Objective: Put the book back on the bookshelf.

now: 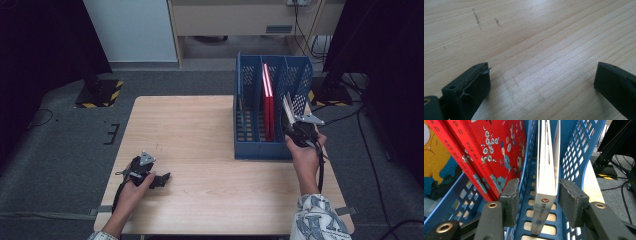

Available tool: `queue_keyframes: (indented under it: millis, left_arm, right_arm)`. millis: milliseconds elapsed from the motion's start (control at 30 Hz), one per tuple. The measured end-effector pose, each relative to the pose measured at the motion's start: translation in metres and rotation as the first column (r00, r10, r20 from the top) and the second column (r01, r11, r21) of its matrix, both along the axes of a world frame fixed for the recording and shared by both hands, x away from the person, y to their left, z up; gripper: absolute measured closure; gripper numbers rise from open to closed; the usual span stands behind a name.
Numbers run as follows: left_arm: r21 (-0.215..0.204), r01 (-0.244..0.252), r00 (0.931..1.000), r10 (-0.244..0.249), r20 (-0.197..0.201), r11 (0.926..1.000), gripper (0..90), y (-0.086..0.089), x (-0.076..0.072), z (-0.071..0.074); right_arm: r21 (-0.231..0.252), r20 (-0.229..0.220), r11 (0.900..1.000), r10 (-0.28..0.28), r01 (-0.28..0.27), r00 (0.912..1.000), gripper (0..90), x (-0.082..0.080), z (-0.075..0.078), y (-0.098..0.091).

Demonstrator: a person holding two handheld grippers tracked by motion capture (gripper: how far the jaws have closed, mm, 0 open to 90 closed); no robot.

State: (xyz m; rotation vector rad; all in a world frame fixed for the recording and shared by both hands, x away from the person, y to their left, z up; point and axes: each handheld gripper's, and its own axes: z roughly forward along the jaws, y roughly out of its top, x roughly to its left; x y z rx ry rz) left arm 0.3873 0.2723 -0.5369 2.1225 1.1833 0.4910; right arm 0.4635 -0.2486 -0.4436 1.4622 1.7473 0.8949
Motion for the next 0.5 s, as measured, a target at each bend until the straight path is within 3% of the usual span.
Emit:
queue_keyframes:
  millis: [267,500]
  left_arm:
    - [0.0,0.0,1.0,0.0,0.0,1.0,0.0,0.0,0.0,0.0]
    - [0.0,0.0,1.0,0.0,0.0,1.0,0.0,-0.0001,-0.0001,0.0]
  right_arm:
    - [0.002,-0.001,1.0,-0.003,0.003,1.0,48.0,0.0,0.0001,0.0008]
    - [0.015,0.016,0.9999,-0.005,0.004,0.9999,39.3,-0.0037,0.0036,-0.0004]
